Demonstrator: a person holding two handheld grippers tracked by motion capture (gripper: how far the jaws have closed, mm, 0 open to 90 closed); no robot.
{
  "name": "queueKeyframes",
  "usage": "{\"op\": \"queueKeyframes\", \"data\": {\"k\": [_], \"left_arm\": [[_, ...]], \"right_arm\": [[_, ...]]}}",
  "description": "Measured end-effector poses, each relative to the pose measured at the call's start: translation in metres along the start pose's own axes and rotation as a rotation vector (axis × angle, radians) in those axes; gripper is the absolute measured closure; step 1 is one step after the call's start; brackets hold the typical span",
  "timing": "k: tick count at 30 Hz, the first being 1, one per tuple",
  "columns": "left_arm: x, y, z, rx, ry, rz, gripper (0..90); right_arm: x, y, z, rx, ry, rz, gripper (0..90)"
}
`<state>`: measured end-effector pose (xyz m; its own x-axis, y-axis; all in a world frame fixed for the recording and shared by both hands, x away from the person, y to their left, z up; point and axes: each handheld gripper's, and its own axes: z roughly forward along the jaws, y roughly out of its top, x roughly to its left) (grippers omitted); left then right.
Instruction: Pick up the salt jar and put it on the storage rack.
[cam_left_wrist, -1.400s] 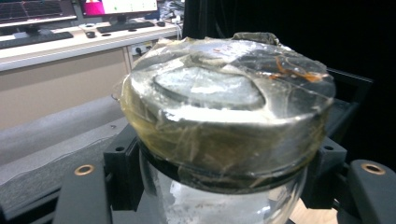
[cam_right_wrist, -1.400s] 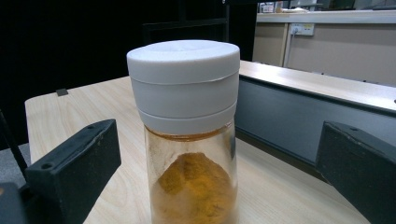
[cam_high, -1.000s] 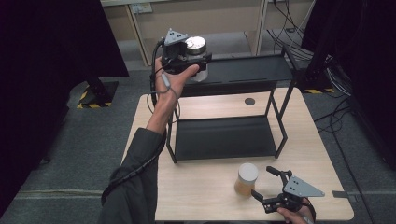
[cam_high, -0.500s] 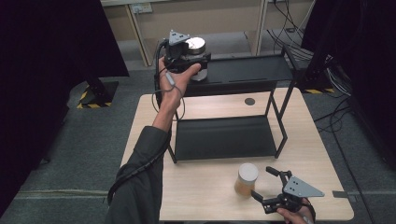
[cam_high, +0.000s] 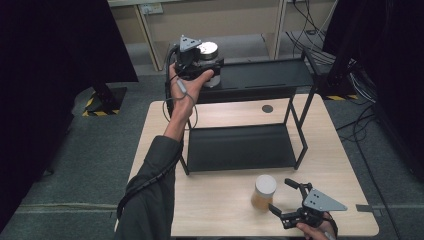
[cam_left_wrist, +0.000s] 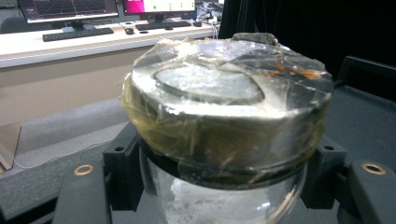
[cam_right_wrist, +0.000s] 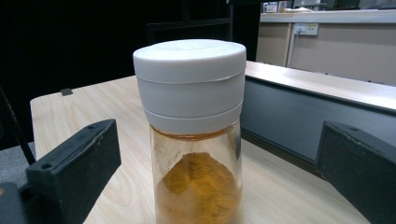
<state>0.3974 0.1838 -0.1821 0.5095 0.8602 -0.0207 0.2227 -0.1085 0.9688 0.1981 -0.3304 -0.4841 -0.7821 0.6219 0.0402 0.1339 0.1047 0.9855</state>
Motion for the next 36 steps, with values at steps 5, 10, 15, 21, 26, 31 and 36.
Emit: {"op": "queueKeyframes", "data": {"k": [5,10,15,21,26,31,36], "left_arm": [[-0.005,0.002,-0.003,-0.007,0.020,-0.043,10.2],[-0.008,0.002,-0.006,-0.023,0.034,-0.047,0.5],[-0.008,0.003,-0.010,-0.026,0.033,-0.048,0.3],[-0.009,0.004,-0.017,-0.026,0.020,-0.030,0.2],[-0.010,0.005,-0.023,-0.025,0.017,-0.023,0.2],[-0.010,0.005,-0.029,-0.016,0.021,-0.019,0.2],[-0.010,0.002,-0.036,-0.019,0.003,-0.013,0.2]], "right_arm": [[0.000,0.000,0.000,-0.002,0.000,0.000,0.3],[0.001,0.000,0.000,0.000,0.000,-0.002,0.3],[0.000,0.000,0.000,0.001,0.000,-0.001,0.3],[0.000,0.000,0.000,0.003,0.000,-0.001,0.3],[0.001,0.001,0.000,0.004,0.001,-0.003,0.3],[0.001,0.001,0.000,0.002,0.000,-0.001,0.3],[0.001,0.000,0.000,0.002,-0.001,0.000,0.3]]}}
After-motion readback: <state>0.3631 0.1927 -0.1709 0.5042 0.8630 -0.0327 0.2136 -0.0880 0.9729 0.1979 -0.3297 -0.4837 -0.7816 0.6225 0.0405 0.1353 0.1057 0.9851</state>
